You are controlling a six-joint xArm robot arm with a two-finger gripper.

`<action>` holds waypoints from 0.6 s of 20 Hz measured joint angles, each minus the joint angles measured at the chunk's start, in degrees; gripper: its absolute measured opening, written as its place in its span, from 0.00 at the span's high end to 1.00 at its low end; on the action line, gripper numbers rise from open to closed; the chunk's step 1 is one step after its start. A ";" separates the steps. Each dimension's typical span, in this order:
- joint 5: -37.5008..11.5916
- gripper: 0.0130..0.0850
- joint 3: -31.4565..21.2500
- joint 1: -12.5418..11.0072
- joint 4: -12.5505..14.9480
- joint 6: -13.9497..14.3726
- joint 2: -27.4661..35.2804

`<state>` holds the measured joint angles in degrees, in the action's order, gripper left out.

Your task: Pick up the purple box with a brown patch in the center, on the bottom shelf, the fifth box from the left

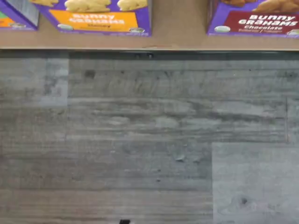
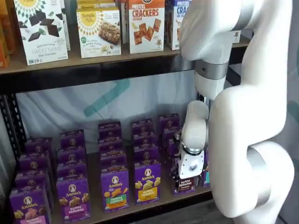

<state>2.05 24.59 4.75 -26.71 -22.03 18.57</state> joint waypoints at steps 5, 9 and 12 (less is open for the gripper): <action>-0.87 0.00 3.69 -6.75 30.70 24.44 4.20; -0.02 0.00 7.62 -7.64 34.78 27.13 6.83; 1.34 0.00 10.86 -6.28 25.11 18.90 8.90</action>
<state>3.39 35.45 -1.53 -1.60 -3.12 27.47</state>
